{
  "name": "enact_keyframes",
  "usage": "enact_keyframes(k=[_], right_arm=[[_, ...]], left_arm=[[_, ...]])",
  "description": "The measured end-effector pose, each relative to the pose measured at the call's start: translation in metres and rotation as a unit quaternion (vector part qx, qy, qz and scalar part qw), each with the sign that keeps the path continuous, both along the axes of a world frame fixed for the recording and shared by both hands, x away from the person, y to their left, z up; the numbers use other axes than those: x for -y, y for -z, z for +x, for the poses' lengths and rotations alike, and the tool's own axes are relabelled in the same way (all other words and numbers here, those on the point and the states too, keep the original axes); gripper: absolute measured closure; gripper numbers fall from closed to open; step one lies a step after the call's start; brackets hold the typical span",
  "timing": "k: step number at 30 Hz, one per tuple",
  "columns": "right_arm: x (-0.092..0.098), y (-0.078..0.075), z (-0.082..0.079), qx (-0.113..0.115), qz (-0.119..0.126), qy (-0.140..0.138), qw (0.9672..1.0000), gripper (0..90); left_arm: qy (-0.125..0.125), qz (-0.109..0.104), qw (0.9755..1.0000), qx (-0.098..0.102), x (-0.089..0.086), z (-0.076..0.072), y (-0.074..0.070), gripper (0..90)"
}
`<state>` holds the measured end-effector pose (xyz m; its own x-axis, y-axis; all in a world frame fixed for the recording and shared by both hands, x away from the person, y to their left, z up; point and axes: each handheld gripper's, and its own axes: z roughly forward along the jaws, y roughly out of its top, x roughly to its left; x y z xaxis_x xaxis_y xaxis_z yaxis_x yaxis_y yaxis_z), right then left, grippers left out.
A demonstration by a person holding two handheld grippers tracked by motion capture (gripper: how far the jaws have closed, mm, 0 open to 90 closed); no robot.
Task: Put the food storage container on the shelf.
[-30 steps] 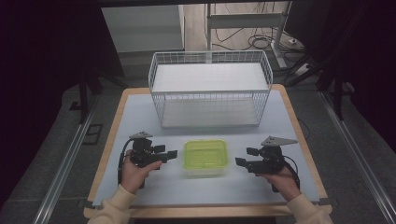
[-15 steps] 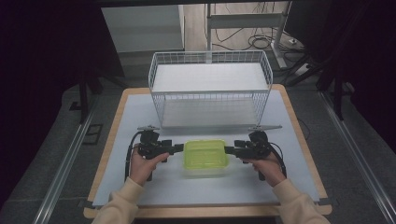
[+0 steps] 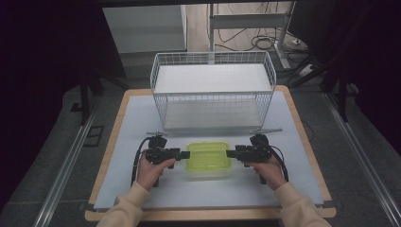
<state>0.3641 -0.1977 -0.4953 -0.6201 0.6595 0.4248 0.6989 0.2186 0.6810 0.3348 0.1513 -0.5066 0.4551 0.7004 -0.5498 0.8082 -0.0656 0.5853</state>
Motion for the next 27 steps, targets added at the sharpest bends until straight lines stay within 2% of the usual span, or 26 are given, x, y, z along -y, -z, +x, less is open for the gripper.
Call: enact_keyframes(k=[3,5,6,10,12,13,16,17,22,25,27], right_arm=[[-0.003,0.007,0.002,-0.017,-0.001,-0.006,0.9998,43.2],[-0.003,0.009,0.002,-0.02,0.0,-0.007,0.9998,44.1],[-0.004,0.012,0.003,-0.028,0.003,-0.009,0.9995,46.3],[-0.004,0.014,0.003,-0.035,0.011,-0.011,0.9993,50.2],[-0.004,0.016,0.005,-0.049,0.025,-0.015,0.9984,55.2],[-0.004,0.016,0.005,-0.049,0.025,-0.015,0.9984,55.2],[-0.003,0.019,0.007,-0.068,0.038,-0.02,0.9967,64.5],[-0.003,0.019,0.007,-0.068,0.038,-0.02,0.9967,64.5],[-0.001,0.018,0.006,-0.075,0.043,-0.014,0.9961,69.6],[0.001,0.015,0.004,-0.076,0.048,-0.007,0.9959,72.9],[0.002,0.012,0.002,-0.078,0.059,-0.003,0.9952,76.4]], left_arm=[[0.005,0.0,1.0,-0.008,0.001,0.001,0.005,42.1],[0.008,-0.001,0.9999,-0.009,0.001,0.001,0.005,43.1],[0.009,-0.003,0.9999,-0.01,0.002,0.001,0.006,44.5],[0.014,-0.017,0.9997,-0.015,0.003,0.001,0.008,48.7],[0.018,-0.018,0.9995,-0.02,0.004,0.002,0.009,56.8],[0.017,-0.017,0.9995,-0.021,0.004,0.002,0.01,56.8],[0.016,-0.017,0.9995,-0.024,0.004,0.003,0.012,66.4],[0.016,-0.016,0.9994,-0.026,0.004,0.004,0.012,66.4],[0.02,-0.025,0.9993,-0.018,0.004,0.001,0.01,70.4],[0.02,-0.049,0.9984,-0.018,0.003,-0.003,0.008,72.9],[0.017,-0.048,0.9987,-0.006,0.002,-0.006,0.005,76.2]])
